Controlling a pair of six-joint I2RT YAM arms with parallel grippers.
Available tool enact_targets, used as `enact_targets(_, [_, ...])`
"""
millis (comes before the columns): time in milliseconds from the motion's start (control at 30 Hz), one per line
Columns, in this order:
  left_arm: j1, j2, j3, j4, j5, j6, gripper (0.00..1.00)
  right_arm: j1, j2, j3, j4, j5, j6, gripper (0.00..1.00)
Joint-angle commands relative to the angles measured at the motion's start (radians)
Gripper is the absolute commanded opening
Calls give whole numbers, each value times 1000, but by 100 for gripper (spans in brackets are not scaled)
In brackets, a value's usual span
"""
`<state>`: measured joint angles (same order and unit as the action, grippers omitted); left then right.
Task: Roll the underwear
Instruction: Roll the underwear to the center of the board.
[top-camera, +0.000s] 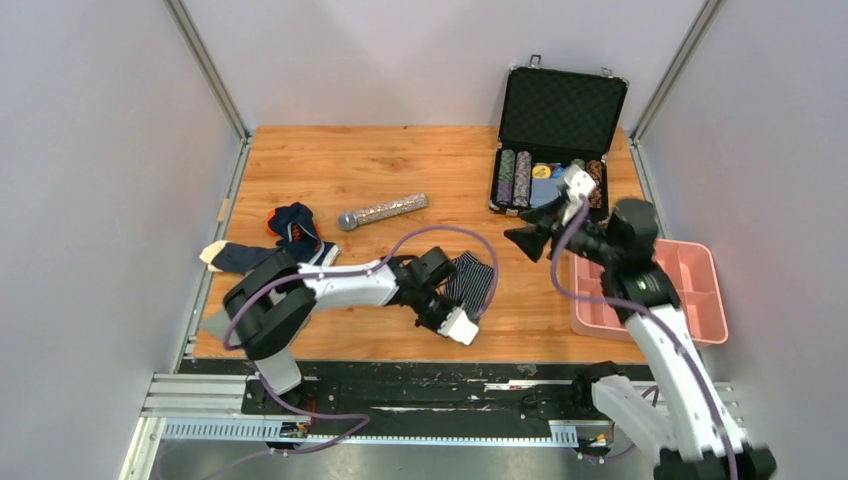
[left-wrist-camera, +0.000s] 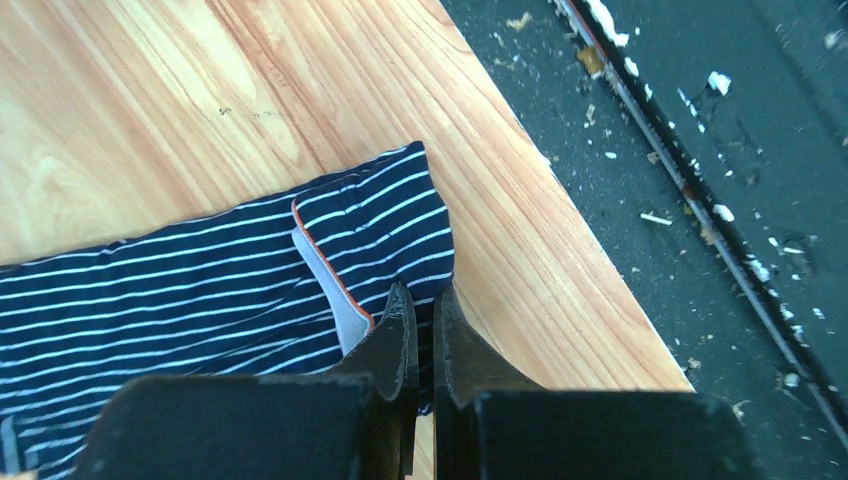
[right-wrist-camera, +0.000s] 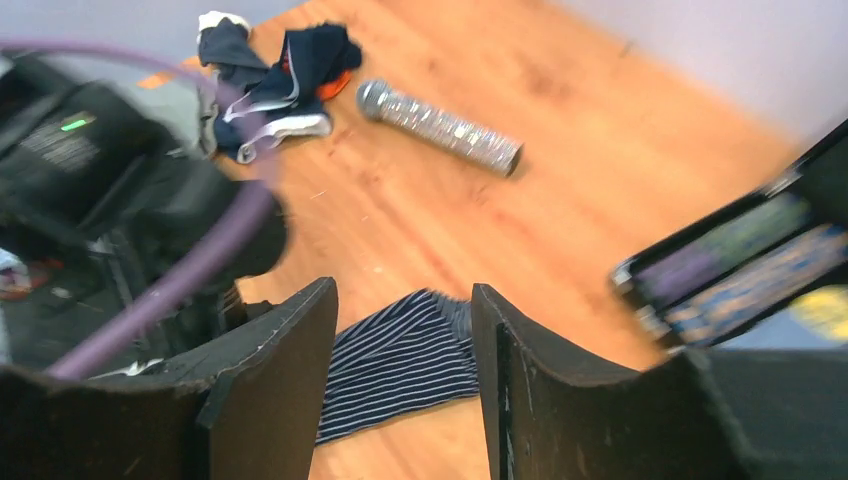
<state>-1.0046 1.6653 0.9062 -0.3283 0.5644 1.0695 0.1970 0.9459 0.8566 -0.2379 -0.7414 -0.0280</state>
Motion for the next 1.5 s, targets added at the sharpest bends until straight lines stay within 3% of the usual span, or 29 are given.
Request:
enact_targets(0, [93, 196, 223, -407, 247, 19, 0, 10, -242, -96, -166, 84, -326, 53])
enact_targets(100, [143, 307, 370, -603, 346, 46, 0, 12, -443, -216, -278, 1, -570, 49])
enact_targets(200, [180, 431, 523, -754, 429, 113, 0, 16, -571, -327, -408, -110, -812, 53])
enact_targets(267, [195, 480, 574, -823, 461, 126, 0, 30, -601, -384, -487, -190, -941, 55])
enact_targets(367, [208, 517, 603, -826, 488, 107, 0, 107, -563, -454, -455, -195, -999, 58])
enact_targets(533, [222, 562, 633, -811, 533, 37, 0, 381, -331, -498, -245, -16, -1002, 58])
enact_targets(633, [224, 586, 665, -809, 542, 2, 0, 472, -195, -497, -55, 37, -881, 60])
enact_targets(800, [231, 603, 689, -805, 538, -23, 0, 605, -7, -480, 90, 180, -799, 59])
enact_targets(1167, [247, 644, 735, -866, 560, -4, 0, 667, 26, -501, 211, 355, -731, 53])
enact_targets(1467, [253, 679, 787, -900, 595, -15, 0, 666, 107, -511, 209, 315, -714, 52])
